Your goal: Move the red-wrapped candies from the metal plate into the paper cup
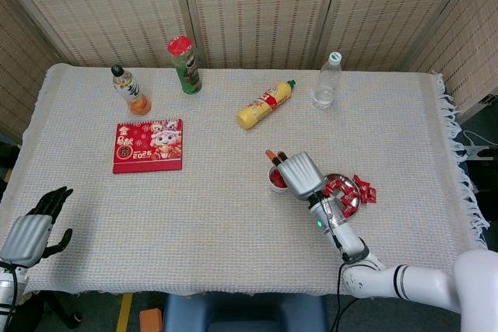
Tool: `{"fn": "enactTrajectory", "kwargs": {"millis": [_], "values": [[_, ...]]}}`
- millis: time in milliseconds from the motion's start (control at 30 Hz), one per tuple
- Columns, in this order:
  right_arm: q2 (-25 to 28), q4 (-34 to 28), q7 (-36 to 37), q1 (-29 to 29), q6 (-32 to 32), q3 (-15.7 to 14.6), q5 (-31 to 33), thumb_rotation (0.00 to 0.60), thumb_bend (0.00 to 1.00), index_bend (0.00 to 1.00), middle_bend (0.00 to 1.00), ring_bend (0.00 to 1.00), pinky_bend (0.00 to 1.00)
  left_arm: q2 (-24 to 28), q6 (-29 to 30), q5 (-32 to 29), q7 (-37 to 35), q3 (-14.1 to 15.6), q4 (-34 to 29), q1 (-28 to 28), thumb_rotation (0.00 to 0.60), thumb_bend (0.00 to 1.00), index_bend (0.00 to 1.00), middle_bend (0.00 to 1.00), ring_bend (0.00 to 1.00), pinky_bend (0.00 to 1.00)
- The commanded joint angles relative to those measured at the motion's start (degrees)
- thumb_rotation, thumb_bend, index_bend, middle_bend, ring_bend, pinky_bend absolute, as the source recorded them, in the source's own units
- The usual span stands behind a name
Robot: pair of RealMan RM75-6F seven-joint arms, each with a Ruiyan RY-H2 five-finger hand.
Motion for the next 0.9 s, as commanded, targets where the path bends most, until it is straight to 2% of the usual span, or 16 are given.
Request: {"fn": "enactTrajectory", "kwargs": {"millis": [33, 167, 300, 567, 767, 800, 833, 900], "values": [[0.7, -0.6, 0.9, -0.5, 0.7, 0.0, -0.7, 0.6, 0.33, 0.12, 0.29, 0.76, 1.0, 0.0, 0.1, 0.1, 0.0, 0.0, 0.0, 0.0, 0.6, 0.44, 0.0, 0.0, 0.05, 0.35], [3.3, -2.2, 4.0, -2.8, 3.2, -1.2, -3.8, 0.6, 0.28, 0.06, 0.23, 0.71, 1.0, 0.0, 0.4, 0.4, 0.2, 0.1, 0.0, 0.2, 0.6, 0.44, 0.0, 0.0, 0.05, 0.35], [6.8, -2.6, 7.2, -5.8, 4.8, -3.9, -6.8, 0.6, 0.26, 0.06, 0.23, 0.71, 1.0, -0.2, 0.3, 0.3, 0.8, 0.2, -0.1, 0.1, 0.6, 0.44, 0.0, 0.0, 0.05, 0.35], [12.3, -1.4, 10.7, -10.7, 4.3, -8.0, -7.1, 0.6, 0.26, 0.14, 0.22, 0.71, 1.0, -0.9, 0.1, 0.5, 3.0, 0.4, -0.7, -0.1, 0.6, 0.44, 0.0, 0.0, 0.05, 0.35], [15.1, 0.8, 14.5, -12.9, 1.8, -9.4, -6.5, 0.6, 0.22, 0.08, 0.23, 0.7, 1.0, -1.4, -0.4, 0.4, 4.1, 0.6, -0.7, -0.3, 0.6, 0.44, 0.0, 0.0, 0.06, 0.35], [15.5, 1.0, 15.0, -13.0, 1.4, -9.4, -6.6, 0.6, 0.21, 0.07, 0.25, 0.7, 1.0, -1.4, -0.4, 0.3, 4.2, 0.5, -0.7, -0.3, 0.6, 0.44, 0.0, 0.0, 0.06, 0.35], [15.9, 1.2, 15.6, -13.1, 1.2, -9.4, -6.7, 0.6, 0.2, 0.07, 0.35, 0.71, 1.0, -1.5, -0.4, 0.3, 4.3, 0.5, -0.7, -0.3, 0.6, 0.44, 0.0, 0.0, 0.06, 0.35], [17.0, 1.4, 16.7, -13.2, -0.2, -9.4, -6.4, 0.6, 0.2, 0.09, 0.62, 0.77, 1.0, -1.6, -0.6, 0.1, 4.6, 0.5, -0.7, -0.4, 0.6, 0.44, 0.0, 0.0, 0.06, 0.35]]}}
